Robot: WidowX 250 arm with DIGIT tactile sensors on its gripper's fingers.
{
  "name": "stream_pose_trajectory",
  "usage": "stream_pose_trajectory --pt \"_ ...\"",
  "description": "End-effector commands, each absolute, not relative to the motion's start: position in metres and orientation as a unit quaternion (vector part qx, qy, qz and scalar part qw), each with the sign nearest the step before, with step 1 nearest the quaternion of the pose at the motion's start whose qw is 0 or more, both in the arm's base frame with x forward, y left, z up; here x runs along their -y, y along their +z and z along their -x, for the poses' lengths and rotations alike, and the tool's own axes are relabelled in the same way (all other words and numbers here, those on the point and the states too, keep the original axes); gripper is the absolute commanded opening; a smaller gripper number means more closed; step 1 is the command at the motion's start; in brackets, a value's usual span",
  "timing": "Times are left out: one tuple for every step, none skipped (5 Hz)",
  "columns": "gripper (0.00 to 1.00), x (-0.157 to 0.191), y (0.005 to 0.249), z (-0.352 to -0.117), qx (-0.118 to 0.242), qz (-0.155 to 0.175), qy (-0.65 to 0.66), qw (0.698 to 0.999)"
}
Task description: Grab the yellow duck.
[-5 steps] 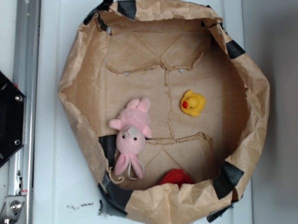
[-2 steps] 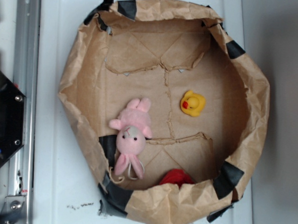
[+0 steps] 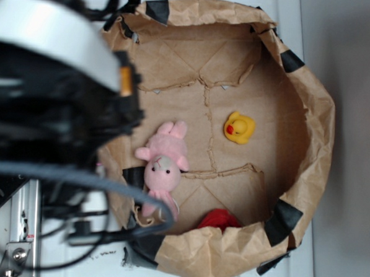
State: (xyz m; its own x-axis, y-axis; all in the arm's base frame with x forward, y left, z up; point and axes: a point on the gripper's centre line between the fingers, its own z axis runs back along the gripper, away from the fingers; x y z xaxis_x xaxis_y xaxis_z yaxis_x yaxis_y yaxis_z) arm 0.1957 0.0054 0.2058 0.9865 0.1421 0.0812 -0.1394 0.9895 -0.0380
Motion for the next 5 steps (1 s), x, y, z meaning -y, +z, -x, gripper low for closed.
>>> stream_pose_trajectory --pt "1.00 -0.028 0.194 -0.249 0.081 0.020 0.073 0.994" --pt "1.00 -0.023 0.182 -0.268 0.097 0.027 0.029 0.994" --pt "1.00 -0.016 0.156 -0.277 0.092 0.010 -0.027 0.995" --pt "1.00 -0.004 0.114 -0.271 0.053 -0.003 -0.057 0.997" --pt "1.00 -0.028 0.101 -0.267 0.036 0.009 -0.029 0.999"
